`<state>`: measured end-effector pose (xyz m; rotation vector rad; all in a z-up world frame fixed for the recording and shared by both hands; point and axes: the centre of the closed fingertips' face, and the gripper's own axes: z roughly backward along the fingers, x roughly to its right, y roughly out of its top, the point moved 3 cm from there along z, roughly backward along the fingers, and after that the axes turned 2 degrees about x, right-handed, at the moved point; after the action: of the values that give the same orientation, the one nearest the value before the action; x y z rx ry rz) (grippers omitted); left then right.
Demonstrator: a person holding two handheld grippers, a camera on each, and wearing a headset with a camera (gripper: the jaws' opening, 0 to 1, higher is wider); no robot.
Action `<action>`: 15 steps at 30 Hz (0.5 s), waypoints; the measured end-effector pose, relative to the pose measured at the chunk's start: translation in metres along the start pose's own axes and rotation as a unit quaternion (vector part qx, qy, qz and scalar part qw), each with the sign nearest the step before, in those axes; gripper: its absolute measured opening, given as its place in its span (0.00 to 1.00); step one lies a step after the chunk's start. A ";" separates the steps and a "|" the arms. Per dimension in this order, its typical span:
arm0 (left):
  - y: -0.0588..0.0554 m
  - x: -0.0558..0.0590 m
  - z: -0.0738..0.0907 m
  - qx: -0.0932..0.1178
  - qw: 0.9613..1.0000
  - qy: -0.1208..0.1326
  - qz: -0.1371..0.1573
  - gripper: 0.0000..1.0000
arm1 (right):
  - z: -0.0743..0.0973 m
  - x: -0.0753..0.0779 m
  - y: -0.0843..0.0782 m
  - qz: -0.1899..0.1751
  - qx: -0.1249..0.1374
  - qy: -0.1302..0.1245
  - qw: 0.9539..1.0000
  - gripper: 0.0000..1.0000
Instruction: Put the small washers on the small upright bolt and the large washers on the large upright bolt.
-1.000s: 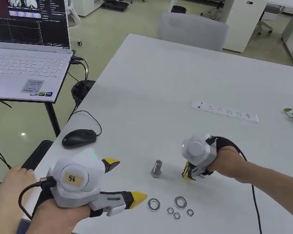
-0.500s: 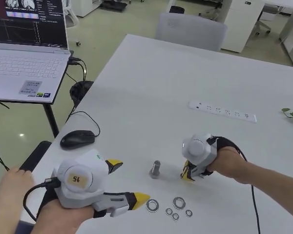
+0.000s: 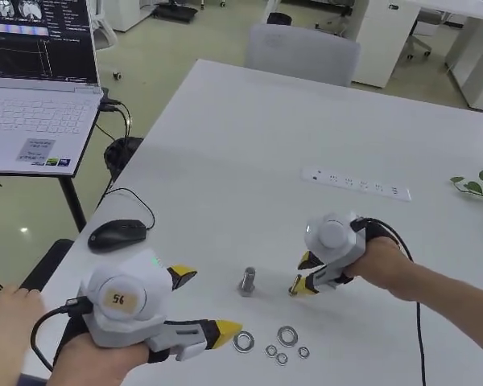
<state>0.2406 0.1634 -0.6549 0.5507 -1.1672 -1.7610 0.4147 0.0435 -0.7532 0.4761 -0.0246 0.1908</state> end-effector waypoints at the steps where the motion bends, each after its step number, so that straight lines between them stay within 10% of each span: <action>1: 0.000 0.000 0.000 0.000 1.000 -0.001 -0.001 0.64 | 0.003 0.000 0.001 -0.006 0.006 -0.001 1.000 0.30; 15: 0.002 -0.007 0.004 -0.001 1.000 0.004 -0.006 0.64 | 0.038 0.002 -0.002 -0.035 0.045 -0.030 0.998 0.32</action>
<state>0.2420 0.1715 -0.6522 0.5644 -1.1582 -1.7676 0.4172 0.0251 -0.7205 0.5727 -0.0586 0.1083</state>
